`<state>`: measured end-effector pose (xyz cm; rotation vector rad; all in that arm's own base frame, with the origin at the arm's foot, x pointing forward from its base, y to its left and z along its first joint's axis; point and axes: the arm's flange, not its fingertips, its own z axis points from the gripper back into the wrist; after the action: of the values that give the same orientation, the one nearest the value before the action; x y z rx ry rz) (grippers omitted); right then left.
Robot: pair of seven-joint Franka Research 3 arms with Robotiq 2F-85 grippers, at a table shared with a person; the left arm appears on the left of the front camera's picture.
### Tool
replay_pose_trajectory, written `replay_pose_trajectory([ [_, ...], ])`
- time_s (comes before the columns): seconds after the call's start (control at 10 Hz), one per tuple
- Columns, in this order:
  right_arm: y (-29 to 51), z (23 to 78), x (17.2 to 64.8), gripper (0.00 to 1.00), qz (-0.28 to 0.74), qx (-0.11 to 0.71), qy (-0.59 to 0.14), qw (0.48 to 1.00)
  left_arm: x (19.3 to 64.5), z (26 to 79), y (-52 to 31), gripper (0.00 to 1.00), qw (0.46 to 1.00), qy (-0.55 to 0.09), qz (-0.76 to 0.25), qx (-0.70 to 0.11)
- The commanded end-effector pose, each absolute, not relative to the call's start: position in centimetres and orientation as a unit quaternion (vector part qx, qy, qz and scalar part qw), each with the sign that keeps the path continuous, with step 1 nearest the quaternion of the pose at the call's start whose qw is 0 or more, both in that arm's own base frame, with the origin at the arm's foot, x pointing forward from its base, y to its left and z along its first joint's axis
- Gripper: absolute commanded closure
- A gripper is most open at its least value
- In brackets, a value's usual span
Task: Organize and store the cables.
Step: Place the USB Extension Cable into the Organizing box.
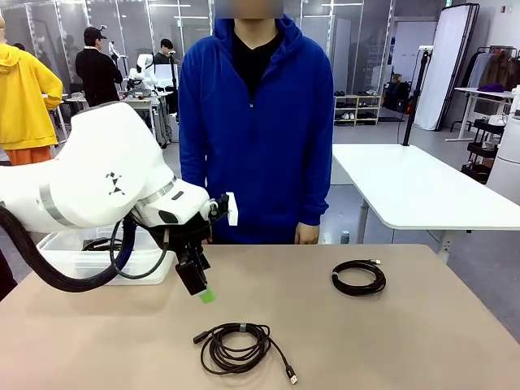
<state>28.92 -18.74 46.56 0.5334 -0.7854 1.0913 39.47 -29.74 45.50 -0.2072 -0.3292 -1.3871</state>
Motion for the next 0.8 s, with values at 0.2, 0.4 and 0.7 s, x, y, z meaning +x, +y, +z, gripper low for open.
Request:
replay_pose_trajectory([
  [0.2,-18.7,46.4,29.0,0.00,0.502,0.245,-0.366,0.744,42.6,43.5,-34.3,0.00,0.751,-0.080,-0.655,-0.028],
  [0.4,-18.7,46.4,29.0,0.00,0.502,0.245,-0.366,0.744,43.4,41.5,-35.7,0.00,0.745,-0.074,-0.663,-0.011],
  [0.7,-18.7,46.4,29.0,0.00,0.502,0.245,-0.366,0.744,44.4,38.2,-37.9,0.00,0.741,-0.068,-0.668,-0.011],
])
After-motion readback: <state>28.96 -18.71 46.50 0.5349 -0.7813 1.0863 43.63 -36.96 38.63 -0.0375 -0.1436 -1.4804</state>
